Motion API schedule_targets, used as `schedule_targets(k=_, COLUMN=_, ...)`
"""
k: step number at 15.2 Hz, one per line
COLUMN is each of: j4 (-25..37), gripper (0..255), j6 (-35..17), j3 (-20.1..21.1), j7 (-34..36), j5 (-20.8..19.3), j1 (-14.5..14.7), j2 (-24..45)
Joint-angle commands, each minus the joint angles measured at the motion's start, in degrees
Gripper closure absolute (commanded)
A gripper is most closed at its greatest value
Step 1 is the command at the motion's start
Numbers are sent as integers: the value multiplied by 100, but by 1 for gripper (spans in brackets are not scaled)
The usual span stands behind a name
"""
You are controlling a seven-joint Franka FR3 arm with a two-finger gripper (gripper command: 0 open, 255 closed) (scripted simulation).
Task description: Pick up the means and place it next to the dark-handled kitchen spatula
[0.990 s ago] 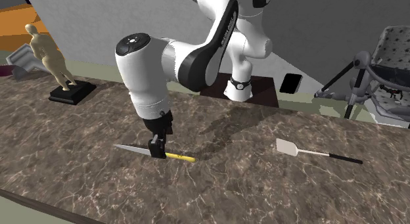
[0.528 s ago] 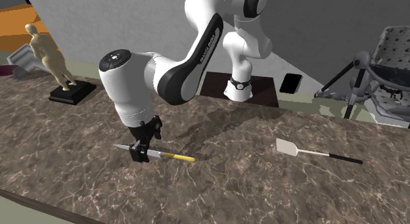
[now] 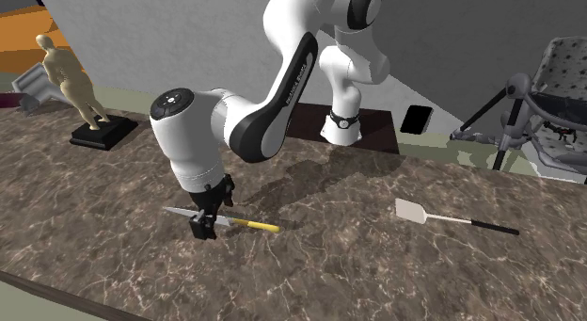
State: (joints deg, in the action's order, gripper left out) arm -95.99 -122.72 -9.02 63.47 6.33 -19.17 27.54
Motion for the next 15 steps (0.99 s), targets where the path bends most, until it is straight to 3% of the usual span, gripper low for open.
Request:
schedule_targets(k=1, j4=-6, gripper=0, j6=-9, j3=0, j7=-2, j5=1, j1=-1, j2=2)
schedule_targets(k=4, j4=-5, gripper=0, j6=-8, j3=0, j7=-2, j5=1, j1=-1, j2=2)
schedule_targets(k=5, j4=-5, gripper=255, j6=-8, j3=0, j7=-2, j5=1, j1=-1, j2=2)
schedule_targets(k=15, j4=20, gripper=255, j6=52, j3=-4, j7=4, j5=-7, j1=1, j2=-34)
